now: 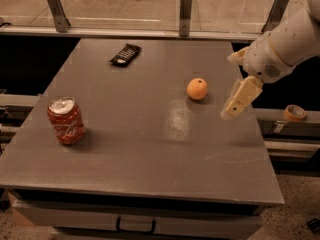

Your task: Pick orange

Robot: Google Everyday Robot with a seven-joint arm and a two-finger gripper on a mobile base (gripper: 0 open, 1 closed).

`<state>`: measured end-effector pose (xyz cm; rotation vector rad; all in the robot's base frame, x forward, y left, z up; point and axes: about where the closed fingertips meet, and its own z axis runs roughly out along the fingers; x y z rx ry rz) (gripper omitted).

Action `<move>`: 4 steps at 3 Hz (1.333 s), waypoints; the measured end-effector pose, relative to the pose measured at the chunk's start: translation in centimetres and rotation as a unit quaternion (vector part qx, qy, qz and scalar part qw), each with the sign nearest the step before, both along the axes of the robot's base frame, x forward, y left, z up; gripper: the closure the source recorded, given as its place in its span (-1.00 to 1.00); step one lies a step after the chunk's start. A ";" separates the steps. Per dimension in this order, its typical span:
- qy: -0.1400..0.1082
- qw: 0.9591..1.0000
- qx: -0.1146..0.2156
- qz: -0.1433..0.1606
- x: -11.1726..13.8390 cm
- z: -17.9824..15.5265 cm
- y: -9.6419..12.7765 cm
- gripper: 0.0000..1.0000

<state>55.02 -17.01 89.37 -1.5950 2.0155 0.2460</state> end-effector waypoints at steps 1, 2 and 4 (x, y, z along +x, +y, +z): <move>-0.006 0.999 0.052 0.003 3.1 -2.2 2.0 -1.00; -0.005 0.996 0.092 0.004 5.3 -3.4 3.8 -1.00; 0.018 0.991 0.133 0.010 6.0 -5.2 6.3 -0.17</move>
Offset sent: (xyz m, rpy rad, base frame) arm 0.0797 0.0553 -0.0462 0.2823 -0.0132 0.0021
